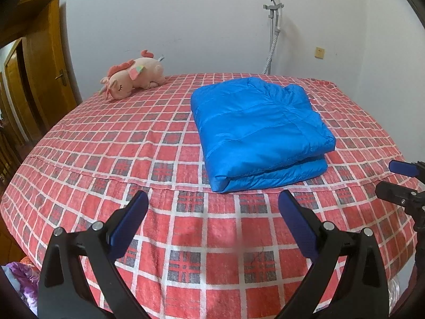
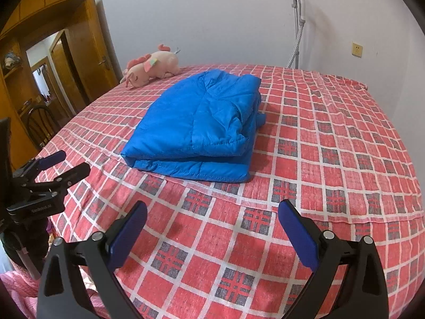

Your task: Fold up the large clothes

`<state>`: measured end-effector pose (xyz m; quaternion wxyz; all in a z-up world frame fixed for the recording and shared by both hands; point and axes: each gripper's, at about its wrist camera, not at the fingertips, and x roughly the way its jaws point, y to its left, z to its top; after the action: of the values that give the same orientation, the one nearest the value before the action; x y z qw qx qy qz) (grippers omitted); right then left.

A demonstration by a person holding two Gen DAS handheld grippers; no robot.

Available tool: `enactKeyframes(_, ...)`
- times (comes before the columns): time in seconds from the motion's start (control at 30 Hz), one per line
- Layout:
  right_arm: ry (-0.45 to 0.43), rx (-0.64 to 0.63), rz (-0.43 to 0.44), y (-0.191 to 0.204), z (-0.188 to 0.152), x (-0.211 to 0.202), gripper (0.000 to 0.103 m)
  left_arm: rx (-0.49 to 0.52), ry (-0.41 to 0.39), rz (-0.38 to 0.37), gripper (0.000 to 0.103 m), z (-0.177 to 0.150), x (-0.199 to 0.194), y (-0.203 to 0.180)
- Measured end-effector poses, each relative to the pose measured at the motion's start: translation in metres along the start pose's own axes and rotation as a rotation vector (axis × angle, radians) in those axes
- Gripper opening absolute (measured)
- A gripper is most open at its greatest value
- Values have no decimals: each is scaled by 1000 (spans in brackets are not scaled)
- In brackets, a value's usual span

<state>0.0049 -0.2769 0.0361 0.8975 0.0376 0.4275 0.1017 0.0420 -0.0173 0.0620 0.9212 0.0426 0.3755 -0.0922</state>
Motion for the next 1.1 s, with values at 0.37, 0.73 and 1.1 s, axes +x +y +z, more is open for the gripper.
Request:
enactKeyframes(0.37, 8, 3, 5, -2, 1, 3, 99, 4, 0, 4, 97, 0, 0, -2)
enactKeyframes(0.73, 9, 3, 6, -1, 1, 3, 99, 15, 9, -6, 97, 0, 2, -3)
enactKeyframes(1.1, 11, 0, 5, -2, 2, 6, 99, 19, 16, -2, 97, -1, 4, -2)
